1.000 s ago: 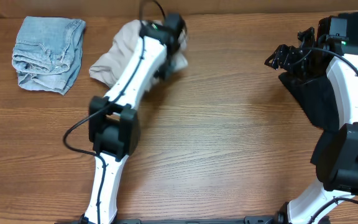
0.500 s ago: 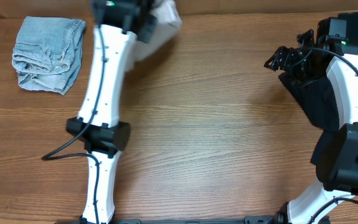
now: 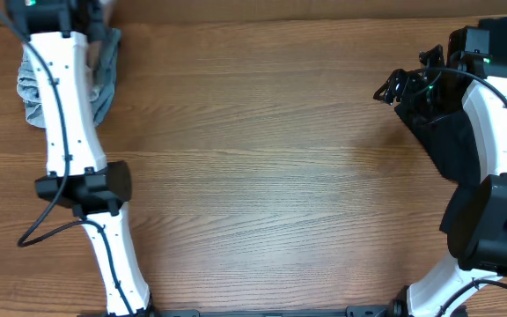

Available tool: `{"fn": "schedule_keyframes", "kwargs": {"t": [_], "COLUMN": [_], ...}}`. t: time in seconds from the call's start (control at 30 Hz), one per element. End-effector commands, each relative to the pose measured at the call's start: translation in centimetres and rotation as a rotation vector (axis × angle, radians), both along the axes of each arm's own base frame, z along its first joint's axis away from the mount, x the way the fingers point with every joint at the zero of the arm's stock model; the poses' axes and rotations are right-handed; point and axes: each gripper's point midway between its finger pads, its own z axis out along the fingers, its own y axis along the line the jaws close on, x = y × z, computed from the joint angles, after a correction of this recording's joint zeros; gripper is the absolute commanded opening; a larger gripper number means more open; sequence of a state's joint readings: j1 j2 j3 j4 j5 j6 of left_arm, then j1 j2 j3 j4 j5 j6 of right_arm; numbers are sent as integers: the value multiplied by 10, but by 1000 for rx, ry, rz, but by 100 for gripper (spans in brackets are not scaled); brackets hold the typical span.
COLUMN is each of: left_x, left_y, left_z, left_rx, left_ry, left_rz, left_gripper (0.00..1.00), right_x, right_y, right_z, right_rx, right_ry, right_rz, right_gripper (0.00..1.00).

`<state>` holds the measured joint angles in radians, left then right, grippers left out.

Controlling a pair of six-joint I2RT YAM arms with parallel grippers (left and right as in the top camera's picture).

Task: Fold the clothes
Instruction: 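Place the shorts on top of the blue denim at top left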

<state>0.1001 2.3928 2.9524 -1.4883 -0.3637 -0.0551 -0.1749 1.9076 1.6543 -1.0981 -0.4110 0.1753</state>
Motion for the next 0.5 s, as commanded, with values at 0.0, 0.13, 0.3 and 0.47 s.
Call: {"fn": "schedule_keyframes", "kwargs": {"t": [0.0,0.13,0.3,0.47], "left_x": [-4,-9,-20,-24], "left_y": [31,70,115,154], "left_z": [41,51,58,68], "left_rx": [20,35,60,76], "left_ry": [-149,-200,-230,-295], "left_rz": [96,166,242,286], "left_gripper": [4,4,4,4], "right_x": [-2,-4,-4,-4], "right_y": [1,2,2,2], "right_z": [-2,-2,-2,-2], "right_rx": [-4,-3,-2,-2], "right_ry": [8,18,19,19], "right_rz": [12,12,9,9], "right_gripper": [85,85,85,85]}}
